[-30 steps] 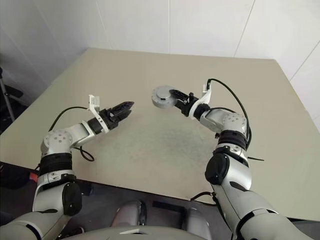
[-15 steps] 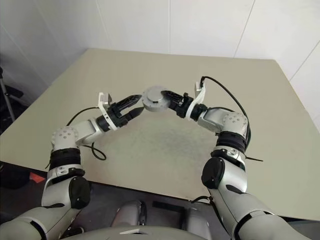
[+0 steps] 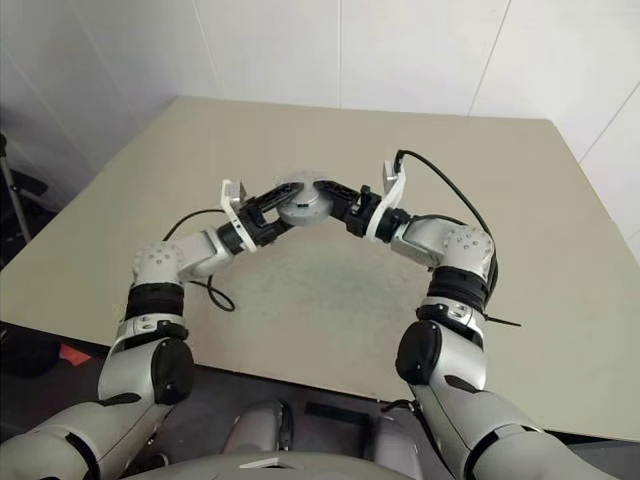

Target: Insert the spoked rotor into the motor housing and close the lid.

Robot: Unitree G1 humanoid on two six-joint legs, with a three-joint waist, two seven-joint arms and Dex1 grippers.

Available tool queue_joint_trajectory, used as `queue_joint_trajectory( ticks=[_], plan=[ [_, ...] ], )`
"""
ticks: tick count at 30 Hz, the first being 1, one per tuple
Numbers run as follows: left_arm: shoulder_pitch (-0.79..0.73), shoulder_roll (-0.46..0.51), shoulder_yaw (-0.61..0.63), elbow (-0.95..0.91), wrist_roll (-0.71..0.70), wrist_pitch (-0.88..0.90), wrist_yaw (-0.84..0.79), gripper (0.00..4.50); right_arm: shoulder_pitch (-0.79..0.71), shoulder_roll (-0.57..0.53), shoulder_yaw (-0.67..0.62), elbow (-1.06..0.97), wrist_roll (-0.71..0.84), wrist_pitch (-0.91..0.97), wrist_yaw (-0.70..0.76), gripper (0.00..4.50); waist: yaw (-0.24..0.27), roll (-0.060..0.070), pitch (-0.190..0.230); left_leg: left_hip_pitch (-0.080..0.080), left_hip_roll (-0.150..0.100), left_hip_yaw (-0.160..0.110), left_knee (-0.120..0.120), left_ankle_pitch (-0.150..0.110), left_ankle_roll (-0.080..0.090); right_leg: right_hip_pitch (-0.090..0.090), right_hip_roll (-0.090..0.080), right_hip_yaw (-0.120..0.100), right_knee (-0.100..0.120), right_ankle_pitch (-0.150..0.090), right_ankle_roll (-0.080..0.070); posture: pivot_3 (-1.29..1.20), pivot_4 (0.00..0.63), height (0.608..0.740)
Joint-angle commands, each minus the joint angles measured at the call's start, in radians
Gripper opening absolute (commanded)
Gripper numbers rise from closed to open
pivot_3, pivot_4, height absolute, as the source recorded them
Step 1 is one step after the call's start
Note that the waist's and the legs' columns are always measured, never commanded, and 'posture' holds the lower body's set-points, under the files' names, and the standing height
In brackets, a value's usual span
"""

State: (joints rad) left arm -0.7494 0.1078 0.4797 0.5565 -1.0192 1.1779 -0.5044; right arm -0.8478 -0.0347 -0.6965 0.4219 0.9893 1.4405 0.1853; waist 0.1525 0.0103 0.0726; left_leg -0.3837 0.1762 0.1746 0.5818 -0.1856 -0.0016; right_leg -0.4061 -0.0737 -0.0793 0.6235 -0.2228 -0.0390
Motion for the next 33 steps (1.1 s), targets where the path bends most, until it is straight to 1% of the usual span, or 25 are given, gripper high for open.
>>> queue_joint_trajectory(
  ticks=[1,4,5,7,8,11,12,13,26,29,31,33],
  plan=[
    [-0.03,-0.01,-0.015,0.004,0.009,-0.03,-0.026,4.47,-0.019,0.008,0.0,-0.054,0.066,-0.001,0.003,2.1,-0.001,0.0,0.0,0.0,0.0,0.0,0.0,0.0,0.0,0.0,0.0,0.0,0.0,0.0,0.0,0.0,0.0,0.74],
    [-0.03,-0.01,-0.023,0.004,0.016,-0.041,-0.037,4.47,-0.018,0.005,-0.001,-0.053,0.066,-0.009,-0.002,2.1,-0.001,0.0,0.0,0.0,0.0,0.0,0.0,0.0,0.0,0.0,0.0,0.0,0.0,0.0,0.0,0.0,0.0,0.74],
    [-0.03,-0.009,-0.022,0.004,0.016,-0.042,-0.038,4.29,-0.019,0.002,-0.001,-0.05,0.065,-0.013,-0.003,2.1,-0.001,0.0,0.0,0.0,0.0,0.0,0.0,0.0,-0.001,0.0,0.0,0.0,0.0,0.0,0.0,0.0,0.0,0.74],
    [-0.028,-0.006,-0.014,0.001,0.011,-0.043,-0.038,3.9,-0.019,-0.006,0.001,-0.043,0.058,-0.023,-0.003,2.1,-0.001,0.0,0.0,0.0,0.0,0.0,0.0,0.0,-0.001,0.0,0.0,0.0,0.0,0.0,0.0,0.0,0.0,0.74],
    [-0.027,-0.003,-0.012,-0.002,0.01,-0.044,-0.039,3.64,-0.019,-0.009,0.002,-0.038,0.054,-0.029,-0.002,2.1,0.0,0.0,0.0,0.0,0.0,0.0,0.0,0.0,-0.001,0.0,0.0,0.0,0.0,0.0,0.0,0.0,0.0,0.74],
    [-0.024,0.001,-0.009,-0.011,0.007,-0.041,-0.043,2.65,-0.02,-0.017,0.007,-0.024,0.05,-0.042,0.001,2.1,-0.001,0.0,0.0,0.0,0.0,0.0,0.0,0.001,-0.001,0.0,0.0,0.0,0.0,0.0,0.0,0.0,0.0,0.74],
    [-0.022,0.0,-0.009,-0.017,0.008,-0.043,-0.044,2.37,-0.022,-0.019,0.008,-0.019,0.05,-0.046,0.001,2.1,0.0,0.0,0.0,0.0,0.0,0.0,0.0,0.001,-0.001,0.0,0.0,0.0,0.0,0.0,0.0,0.0,0.0,0.74],
    [-0.021,0.0,-0.009,-0.021,0.007,-0.045,-0.044,2.19,-0.023,-0.02,0.01,-0.016,0.049,-0.05,0.002,2.1,-0.001,0.0,0.0,0.0,0.0,0.0,0.0,0.001,-0.001,0.0,0.0,0.0,0.0,0.0,0.0,0.0,0.0,0.74],
    [-0.026,-0.011,0.005,-0.015,0.005,-0.078,-0.022,2.18,-0.026,-0.03,0.038,0.018,0.024,-0.095,-0.003,2.1,-0.001,0.0,0.0,0.0,0.0,0.0,0.0,0.001,0.0,0.0,0.0,0.0,0.0,0.0,0.001,0.0,0.0,0.74],
    [-0.026,-0.014,0.006,-0.009,0.007,-0.087,-0.021,2.18,-0.002,-0.048,0.087,0.001,-0.001,-0.117,0.047,2.1,0.0,0.0,0.0,0.0,0.0,0.0,0.0,0.001,0.0,0.0,0.0,0.0,0.001,0.0,0.001,0.0,0.0,0.74],
    [-0.026,-0.016,0.008,-0.005,0.008,-0.092,-0.019,2.18,0.008,-0.057,0.113,-0.003,-0.019,-0.144,0.061,2.78,0.0,0.0,0.0,0.0,0.0,-0.001,0.001,0.001,0.0,0.001,0.0,0.0,0.0,0.0,0.001,0.0,0.0,0.74],
    [-0.023,-0.018,0.009,-0.004,0.01,-0.098,-0.017,2.18,0.012,-0.063,0.134,0.005,-0.041,-0.178,0.06,3.34,-0.001,0.0,0.0,0.0,0.0,-0.001,0.001,0.001,0.0,0.001,0.0,0.0,0.001,0.0,0.001,0.0,0.0,0.74]
  ],
)
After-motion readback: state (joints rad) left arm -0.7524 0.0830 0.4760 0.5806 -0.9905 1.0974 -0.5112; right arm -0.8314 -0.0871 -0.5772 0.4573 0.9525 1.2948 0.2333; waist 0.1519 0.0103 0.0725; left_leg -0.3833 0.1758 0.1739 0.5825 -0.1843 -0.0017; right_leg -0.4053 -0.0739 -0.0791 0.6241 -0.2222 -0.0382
